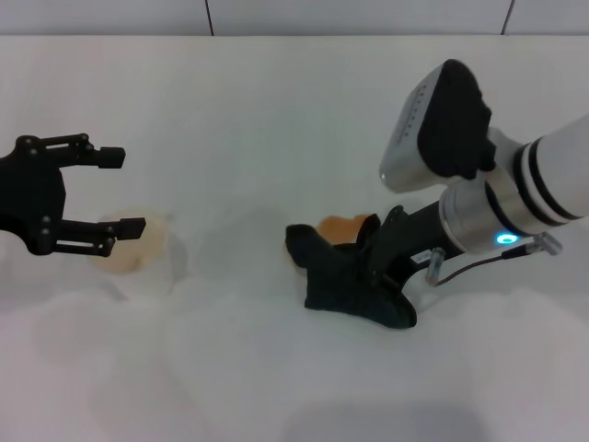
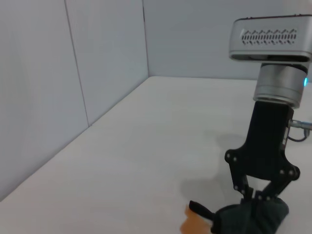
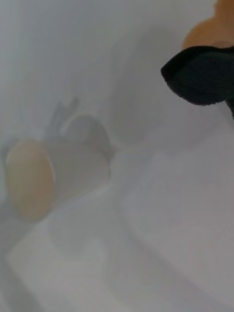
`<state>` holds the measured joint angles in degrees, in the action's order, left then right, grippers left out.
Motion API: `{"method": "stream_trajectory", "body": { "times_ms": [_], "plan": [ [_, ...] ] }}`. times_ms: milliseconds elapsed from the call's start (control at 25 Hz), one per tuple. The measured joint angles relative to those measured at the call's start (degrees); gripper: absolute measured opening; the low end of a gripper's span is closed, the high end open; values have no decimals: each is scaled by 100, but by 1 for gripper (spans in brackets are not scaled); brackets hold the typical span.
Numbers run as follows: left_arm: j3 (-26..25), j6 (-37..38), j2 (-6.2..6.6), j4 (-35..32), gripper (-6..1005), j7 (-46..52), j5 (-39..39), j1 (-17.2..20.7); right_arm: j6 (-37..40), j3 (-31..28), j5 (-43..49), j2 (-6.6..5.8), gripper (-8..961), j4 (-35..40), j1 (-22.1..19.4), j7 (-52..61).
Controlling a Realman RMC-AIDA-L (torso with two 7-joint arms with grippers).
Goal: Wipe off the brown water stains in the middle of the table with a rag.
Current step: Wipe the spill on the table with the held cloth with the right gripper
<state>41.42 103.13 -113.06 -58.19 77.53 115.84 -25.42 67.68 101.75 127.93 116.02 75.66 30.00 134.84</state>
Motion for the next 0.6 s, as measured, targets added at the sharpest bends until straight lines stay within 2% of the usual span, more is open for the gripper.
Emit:
{"method": "stream_trajectory", "body": {
  "times_ms": [600],
  "plan": [
    [-3,-31,-69,-16,880,50,-1,-13,-549,264,-28,9,78,-419,364,100]
  ]
}}
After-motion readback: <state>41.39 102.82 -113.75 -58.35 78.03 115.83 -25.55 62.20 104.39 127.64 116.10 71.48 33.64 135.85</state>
